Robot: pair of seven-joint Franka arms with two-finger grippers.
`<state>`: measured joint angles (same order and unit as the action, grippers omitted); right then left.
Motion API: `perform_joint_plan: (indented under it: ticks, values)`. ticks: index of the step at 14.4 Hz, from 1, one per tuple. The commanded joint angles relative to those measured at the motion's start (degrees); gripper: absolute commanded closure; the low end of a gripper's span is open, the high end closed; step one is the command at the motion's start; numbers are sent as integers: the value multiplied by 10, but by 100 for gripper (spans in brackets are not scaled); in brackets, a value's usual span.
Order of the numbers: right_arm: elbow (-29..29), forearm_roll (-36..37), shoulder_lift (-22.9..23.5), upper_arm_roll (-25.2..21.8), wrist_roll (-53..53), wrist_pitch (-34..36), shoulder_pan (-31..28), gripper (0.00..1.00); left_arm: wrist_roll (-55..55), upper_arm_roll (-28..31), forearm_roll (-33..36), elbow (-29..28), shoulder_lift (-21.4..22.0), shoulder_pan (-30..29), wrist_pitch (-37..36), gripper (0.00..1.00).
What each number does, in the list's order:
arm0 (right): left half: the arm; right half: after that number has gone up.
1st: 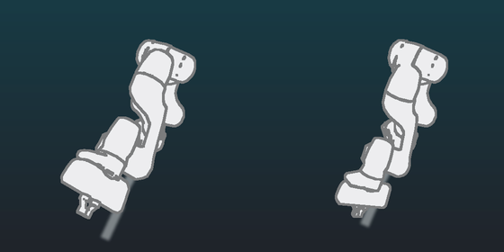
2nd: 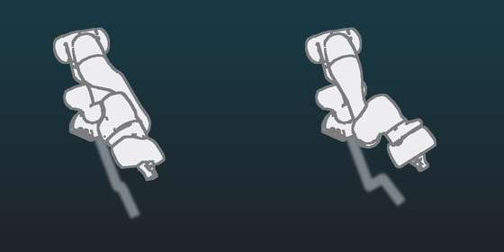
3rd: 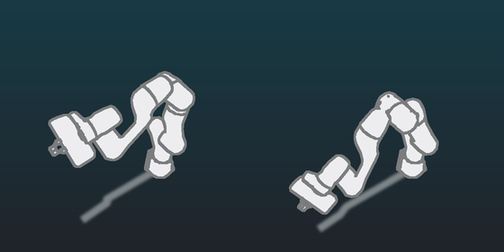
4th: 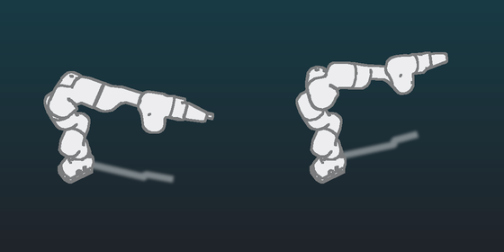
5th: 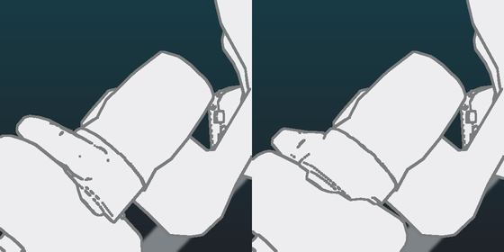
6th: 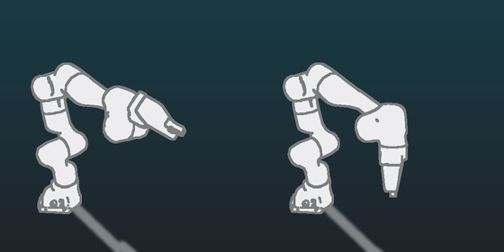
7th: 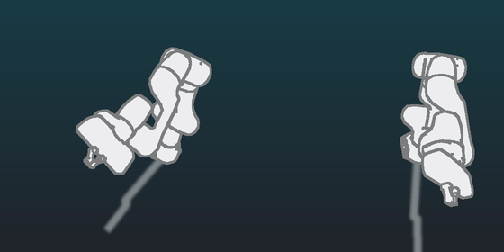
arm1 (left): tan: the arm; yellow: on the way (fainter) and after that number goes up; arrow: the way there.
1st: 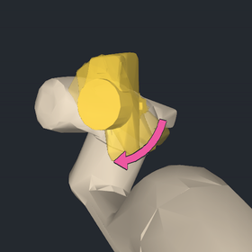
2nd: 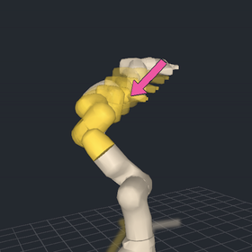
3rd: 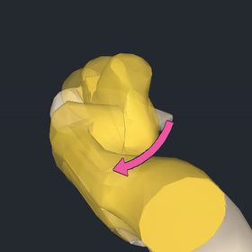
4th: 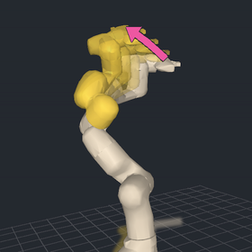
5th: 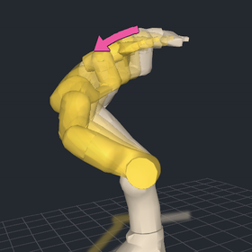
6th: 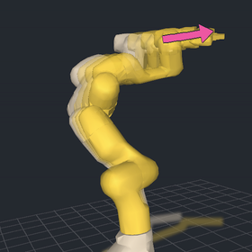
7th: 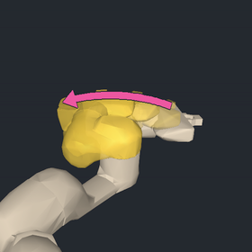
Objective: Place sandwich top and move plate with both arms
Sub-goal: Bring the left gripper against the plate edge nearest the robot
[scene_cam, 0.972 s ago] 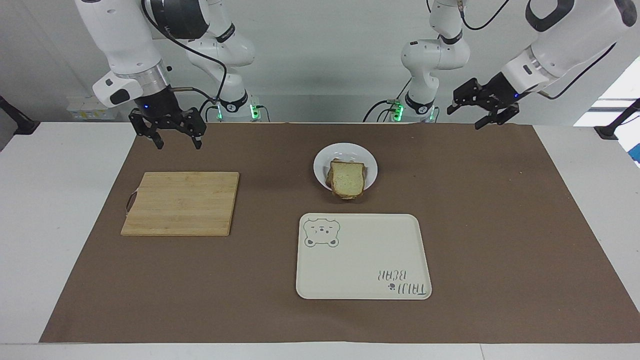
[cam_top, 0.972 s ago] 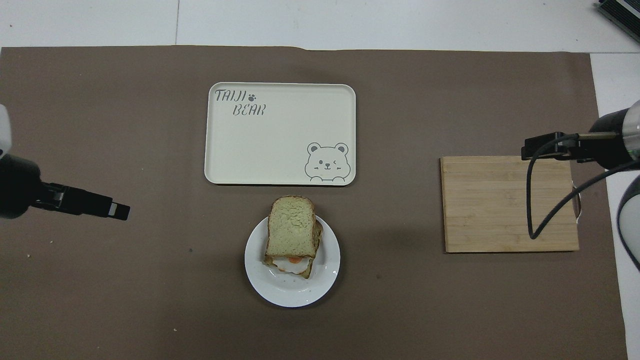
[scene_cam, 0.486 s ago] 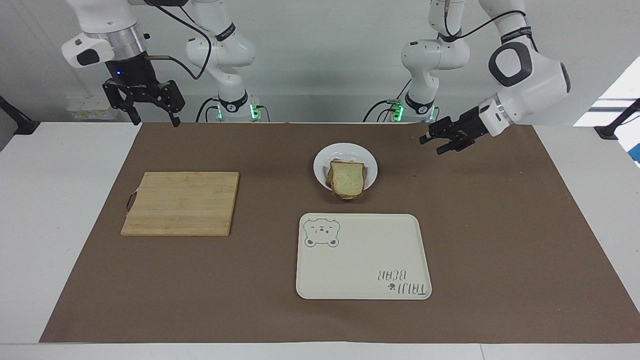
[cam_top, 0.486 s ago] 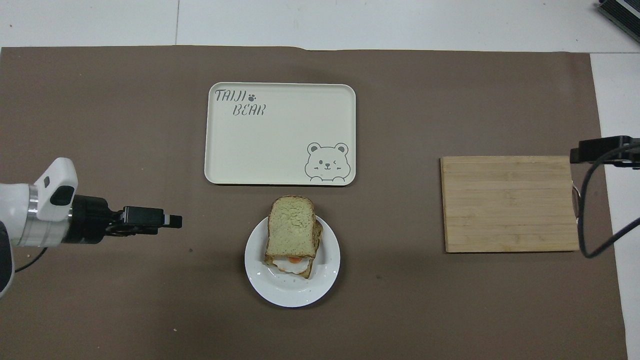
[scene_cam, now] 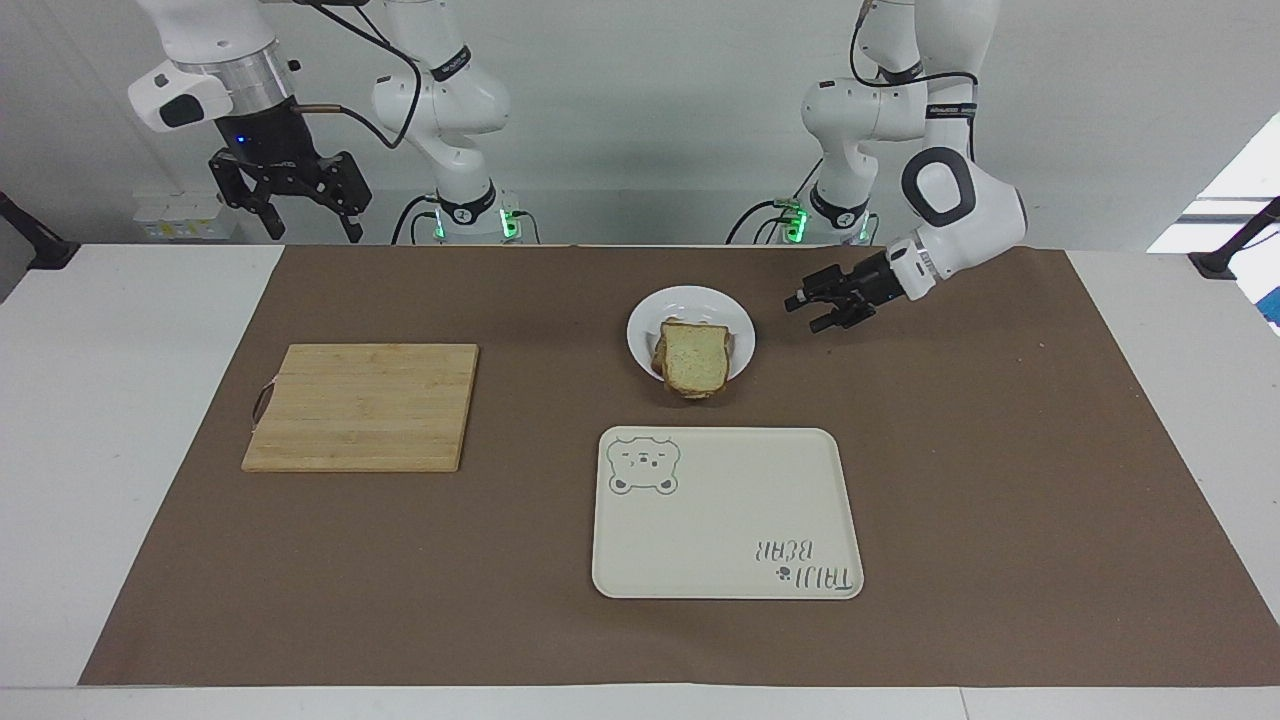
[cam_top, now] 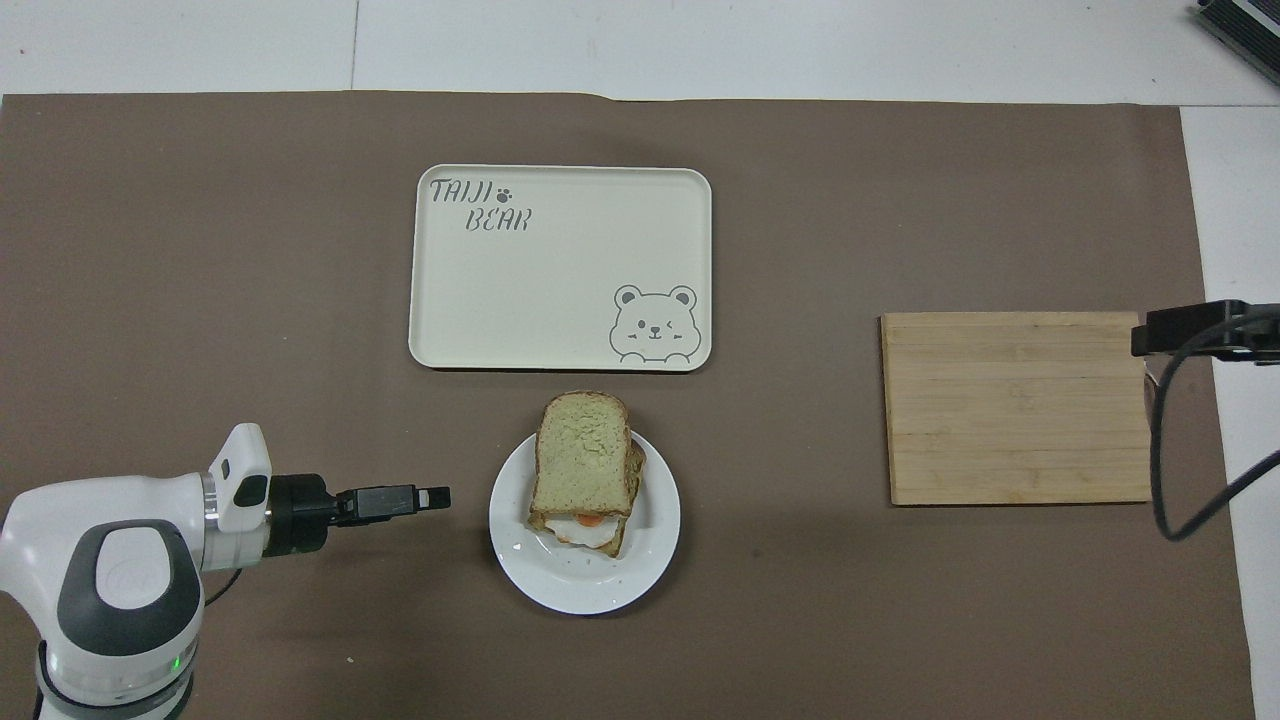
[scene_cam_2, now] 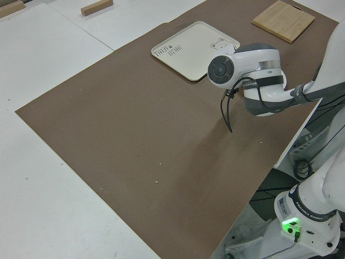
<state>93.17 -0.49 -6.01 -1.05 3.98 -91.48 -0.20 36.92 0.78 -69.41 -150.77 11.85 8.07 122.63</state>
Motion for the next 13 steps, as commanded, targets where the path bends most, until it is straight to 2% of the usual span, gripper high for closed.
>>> perform_joint_plan:
  ticks: [1, 4, 7, 10, 11, 12, 13]
  values:
    - [7, 16, -1, 3, -14, 2, -1, 0, 88, 6, -91, -51, 12, 18, 27, 10]
    - [12, 34, -1, 3, -27, -3, -1, 0, 143, 6, -169, -55, -8, 62, 55, 16]
    - [13, 22, -1, 4, -22, -2, -1, 0, 234, 6, -283, -59, -52, 115, 84, 18]
    - [12, 22, -1, 4, -26, 3, -1, 0, 265, 6, -295, -59, -67, 121, 85, 26]
    - [10, 22, -1, 4, -26, 3, -1, 0, 265, 6, -295, -59, -67, 120, 84, 34]
    - [10, 22, -1, 3, -26, 5, -1, 0, 265, 6, -296, -59, -67, 120, 85, 50]
    - [10, 22, -1, 3, -26, 5, -2, 0, 265, 6, -296, -59, -68, 120, 86, 77]
